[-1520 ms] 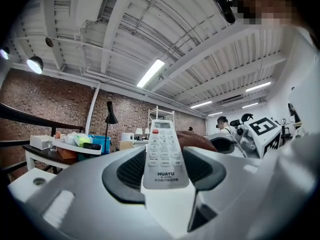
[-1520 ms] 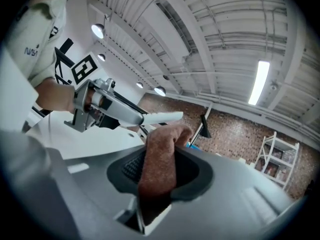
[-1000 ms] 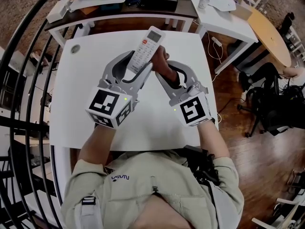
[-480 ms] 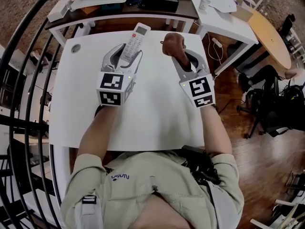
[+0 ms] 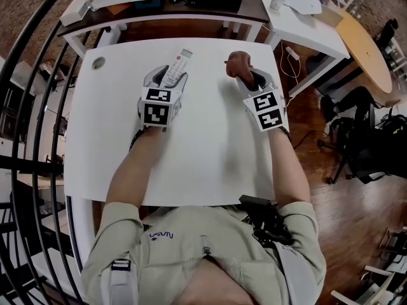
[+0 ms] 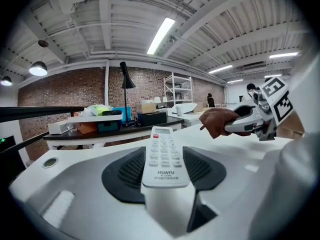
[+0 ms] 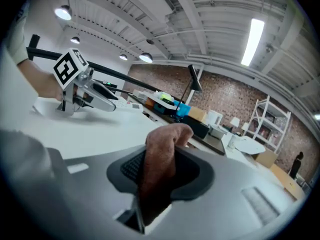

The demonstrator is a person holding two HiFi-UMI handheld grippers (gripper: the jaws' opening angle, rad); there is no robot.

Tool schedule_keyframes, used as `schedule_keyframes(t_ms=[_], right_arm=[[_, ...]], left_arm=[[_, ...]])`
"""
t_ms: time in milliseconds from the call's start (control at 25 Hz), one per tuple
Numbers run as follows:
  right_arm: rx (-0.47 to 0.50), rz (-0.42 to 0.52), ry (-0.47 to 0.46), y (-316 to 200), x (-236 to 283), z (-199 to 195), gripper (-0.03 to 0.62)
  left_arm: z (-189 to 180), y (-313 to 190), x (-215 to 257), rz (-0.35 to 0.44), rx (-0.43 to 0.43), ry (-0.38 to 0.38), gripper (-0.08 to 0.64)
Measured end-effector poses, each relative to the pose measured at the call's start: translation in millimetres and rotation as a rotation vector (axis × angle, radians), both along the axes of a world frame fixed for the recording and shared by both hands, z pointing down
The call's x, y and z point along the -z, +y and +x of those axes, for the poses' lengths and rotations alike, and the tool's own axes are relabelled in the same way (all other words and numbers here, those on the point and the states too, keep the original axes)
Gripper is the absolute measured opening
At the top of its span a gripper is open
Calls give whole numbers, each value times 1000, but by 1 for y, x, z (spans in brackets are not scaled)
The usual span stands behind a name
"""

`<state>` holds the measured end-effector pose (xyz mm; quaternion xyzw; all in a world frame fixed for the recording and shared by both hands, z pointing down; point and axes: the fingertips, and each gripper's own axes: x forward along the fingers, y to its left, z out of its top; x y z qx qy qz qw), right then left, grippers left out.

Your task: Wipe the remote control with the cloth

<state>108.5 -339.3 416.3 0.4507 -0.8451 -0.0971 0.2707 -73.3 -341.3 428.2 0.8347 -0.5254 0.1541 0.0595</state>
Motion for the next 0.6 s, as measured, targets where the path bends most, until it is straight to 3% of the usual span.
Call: schedule_keyframes(t_ms=[440,600], right_arm=[[-17,-170,57,-16,-47,8,121],[-4,-228,70,-18,-55,7,157]], left_arm=[[-8,-15,-36,-168,25,-40,241],[-6,-16,-45,-224,7,-66,242]])
